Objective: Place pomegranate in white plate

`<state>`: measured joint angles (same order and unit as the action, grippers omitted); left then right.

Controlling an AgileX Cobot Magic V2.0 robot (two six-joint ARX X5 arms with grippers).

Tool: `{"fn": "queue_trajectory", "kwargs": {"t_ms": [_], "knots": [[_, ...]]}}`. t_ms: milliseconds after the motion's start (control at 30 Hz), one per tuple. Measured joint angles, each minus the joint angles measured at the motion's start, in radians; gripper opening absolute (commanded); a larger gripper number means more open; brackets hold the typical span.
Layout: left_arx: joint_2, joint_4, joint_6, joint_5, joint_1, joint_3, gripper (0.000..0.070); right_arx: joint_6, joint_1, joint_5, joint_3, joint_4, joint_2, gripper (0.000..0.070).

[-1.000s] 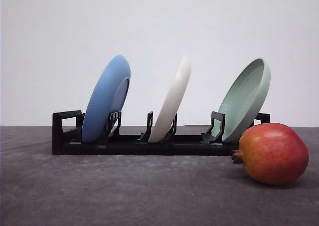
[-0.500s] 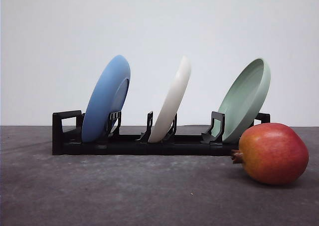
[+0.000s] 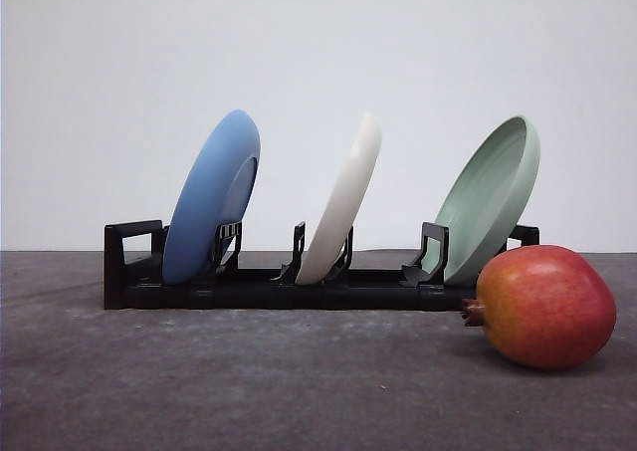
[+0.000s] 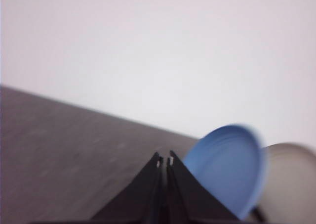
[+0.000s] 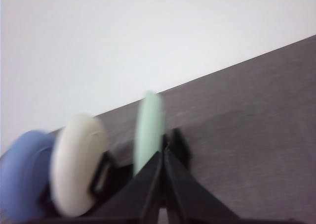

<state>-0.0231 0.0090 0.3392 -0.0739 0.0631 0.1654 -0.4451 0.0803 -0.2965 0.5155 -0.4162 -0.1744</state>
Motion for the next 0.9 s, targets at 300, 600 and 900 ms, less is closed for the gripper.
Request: {"fn": "queue_trajectory", "kwargs": {"t_ms": [300,600,900], "knots": [[-0.225,-0.356,0.011,-0.328,0.0,0.421,0.0,0.181,0.0,-0.236,0.379,-0.262,-0.254,0.0],[-0.541,-0.578,-0.102,-0.724,0.001,0.765,0.0,0.362,0.0,-0.483,0.568,-0.327,-0.399,0.0],[-0.652,-0.494,-0.165,-0.816,0.001,0.817,0.0,0.393,0.0,-0.542,0.568,-0.328,-0.405,0.0]]}}
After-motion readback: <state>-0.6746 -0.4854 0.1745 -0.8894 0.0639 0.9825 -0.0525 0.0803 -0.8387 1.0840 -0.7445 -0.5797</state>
